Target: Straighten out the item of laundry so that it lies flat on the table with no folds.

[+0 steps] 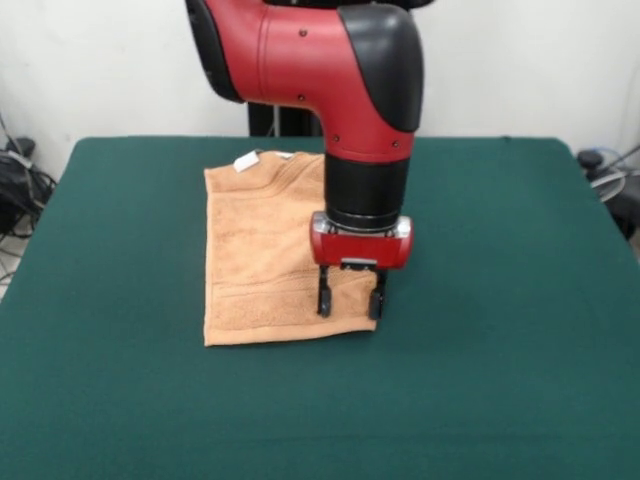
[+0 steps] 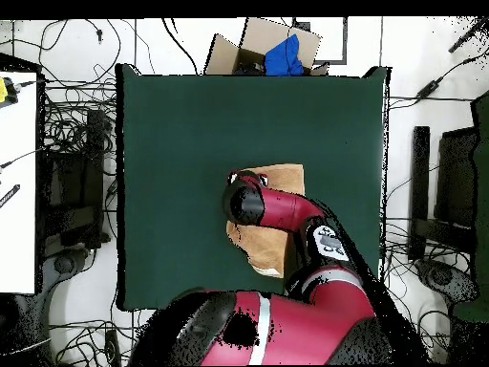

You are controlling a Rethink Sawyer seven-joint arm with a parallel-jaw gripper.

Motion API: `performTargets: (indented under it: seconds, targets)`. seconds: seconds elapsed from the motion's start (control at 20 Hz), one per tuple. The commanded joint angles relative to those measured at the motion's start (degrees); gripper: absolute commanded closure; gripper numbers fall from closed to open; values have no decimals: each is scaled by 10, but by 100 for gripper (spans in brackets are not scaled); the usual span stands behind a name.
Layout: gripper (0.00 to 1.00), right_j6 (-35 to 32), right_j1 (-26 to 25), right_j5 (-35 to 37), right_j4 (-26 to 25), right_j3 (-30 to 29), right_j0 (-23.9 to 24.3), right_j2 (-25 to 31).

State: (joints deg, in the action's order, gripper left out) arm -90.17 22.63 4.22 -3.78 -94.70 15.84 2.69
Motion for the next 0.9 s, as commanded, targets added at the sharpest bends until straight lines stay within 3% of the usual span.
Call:
performTargets:
  seconds: [0.05, 0.45, 0.9]
  targets:
    - [0, -117, 7, 44, 35, -9, -36, 10]
    - [0, -115, 30, 69, 52, -20, -48, 5]
    - [0, -99, 3, 59, 49, 5, -45, -2]
